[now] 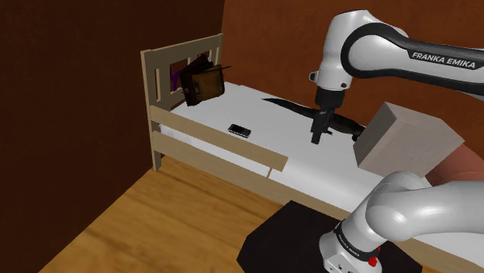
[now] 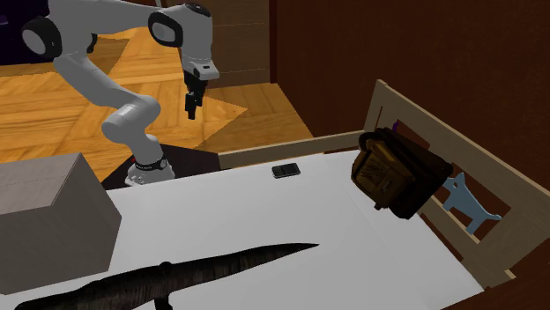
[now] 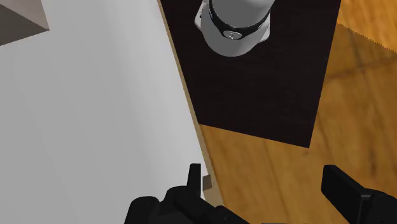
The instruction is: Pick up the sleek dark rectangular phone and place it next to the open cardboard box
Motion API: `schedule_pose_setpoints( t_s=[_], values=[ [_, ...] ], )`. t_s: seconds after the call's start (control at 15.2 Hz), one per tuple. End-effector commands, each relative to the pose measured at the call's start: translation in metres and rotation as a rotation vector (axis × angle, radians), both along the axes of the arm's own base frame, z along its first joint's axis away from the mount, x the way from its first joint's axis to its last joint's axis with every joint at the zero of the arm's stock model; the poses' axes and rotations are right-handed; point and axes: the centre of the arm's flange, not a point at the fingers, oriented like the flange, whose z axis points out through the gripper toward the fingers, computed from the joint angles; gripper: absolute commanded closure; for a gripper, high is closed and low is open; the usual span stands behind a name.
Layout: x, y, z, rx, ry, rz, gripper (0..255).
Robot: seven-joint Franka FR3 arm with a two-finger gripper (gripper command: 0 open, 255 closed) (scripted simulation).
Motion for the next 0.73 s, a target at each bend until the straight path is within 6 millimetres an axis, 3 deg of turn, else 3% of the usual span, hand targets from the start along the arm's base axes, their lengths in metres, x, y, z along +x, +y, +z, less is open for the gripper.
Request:
schedule_pose_setpoints(
  t_s=[0.0, 0.66],
  values=[
    [0.000, 0.000, 0.000, 0.000, 0.000, 0.000, 0],
    [0.105, -0.021, -0.061, 0.041, -0.055, 0.147, 0]
  ],
)
